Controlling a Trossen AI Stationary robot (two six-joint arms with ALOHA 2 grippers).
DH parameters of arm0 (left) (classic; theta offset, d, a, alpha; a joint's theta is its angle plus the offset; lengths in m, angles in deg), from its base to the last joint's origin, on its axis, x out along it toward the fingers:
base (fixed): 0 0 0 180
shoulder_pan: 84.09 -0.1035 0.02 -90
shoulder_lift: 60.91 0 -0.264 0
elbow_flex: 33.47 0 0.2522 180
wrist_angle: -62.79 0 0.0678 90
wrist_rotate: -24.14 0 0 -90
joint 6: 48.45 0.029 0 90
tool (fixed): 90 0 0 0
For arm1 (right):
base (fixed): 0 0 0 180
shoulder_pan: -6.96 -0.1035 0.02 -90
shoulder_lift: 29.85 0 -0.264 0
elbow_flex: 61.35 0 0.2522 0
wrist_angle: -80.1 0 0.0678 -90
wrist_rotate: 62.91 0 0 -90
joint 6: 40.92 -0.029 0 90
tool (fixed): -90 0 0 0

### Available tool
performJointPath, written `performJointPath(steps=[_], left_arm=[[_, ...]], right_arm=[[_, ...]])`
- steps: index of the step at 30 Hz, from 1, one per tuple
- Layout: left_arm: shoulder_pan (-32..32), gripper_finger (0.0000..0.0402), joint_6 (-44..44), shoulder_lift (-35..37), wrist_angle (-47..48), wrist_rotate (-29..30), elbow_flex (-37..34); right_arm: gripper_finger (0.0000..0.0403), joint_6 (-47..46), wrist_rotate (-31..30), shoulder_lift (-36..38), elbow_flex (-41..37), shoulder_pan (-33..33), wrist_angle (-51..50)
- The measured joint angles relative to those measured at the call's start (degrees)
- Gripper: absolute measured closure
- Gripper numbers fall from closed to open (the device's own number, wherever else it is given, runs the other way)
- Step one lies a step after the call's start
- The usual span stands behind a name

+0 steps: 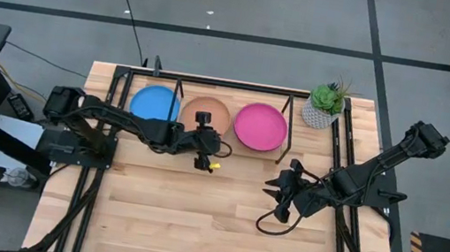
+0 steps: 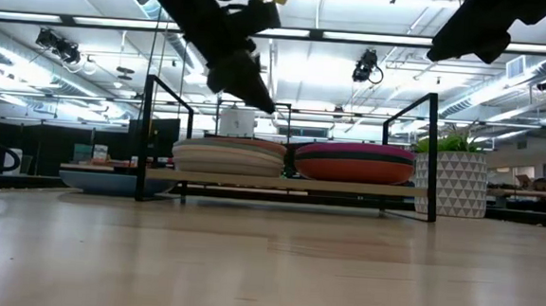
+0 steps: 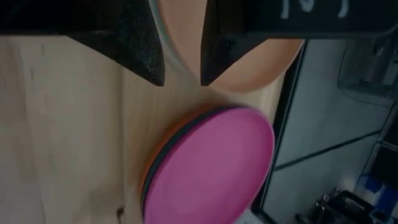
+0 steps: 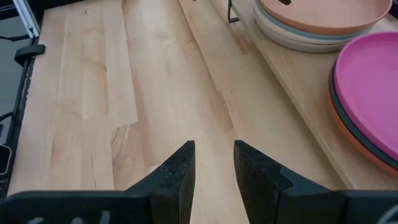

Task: Place and stack plates onto a shelf
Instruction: Stack the blue plate on top of the pink plate on the shelf

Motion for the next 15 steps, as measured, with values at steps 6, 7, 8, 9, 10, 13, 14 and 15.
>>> performJointPath(steps=[6, 7, 8, 9, 10, 13, 14, 15], left_arm=[[0.4, 0.029, 1.5, -0.7, -3.3, 0.6, 0.1], [0.3, 0.029, 1.5, -0.7, -2.9, 0.8, 0.1], [0.3, 0.029, 1.5, -0.7, -2.0, 0.8, 0.1], [0.6, 0.0291, 1.5, -0.6, -0.9, 0.9, 0.1], [1.1, 0.0293, 1.4, -0.1, 0.3, 0.9, 0.0], [2.8, 0.0303, 1.0, 3.8, 1.3, -0.8, 0.0], [3.3, 0.0307, 0.4, 5.6, 2.1, -1.8, 0.0], [3.6, 0.0311, -0.3, 7.5, 3.0, -3.1, 0.0]], right_arm=[[0.0286, 1.2, 0.0, 0.0, 0.0, 0.2, 0.2], [0.0286, 1.2, 0.0, 0.0, 0.0, 0.2, 0.3], [0.0286, 1.2, 0.0, 0.0, 0.0, 0.2, 0.2], [0.0286, 1.2, 0.0, 0.0, 0.0, 0.2, 0.2], [0.0286, 1.2, 0.0, 0.0, 0.0, 0.0, 0.2], [0.0286, 1.2, 0.0, 0.0, 0.0, -0.4, 0.1], [0.0286, 1.2, 0.0, 0.0, 0.0, -0.5, 0.0], [0.0286, 1.2, 0.0, 0.0, 0.0, -0.5, 0.0]])
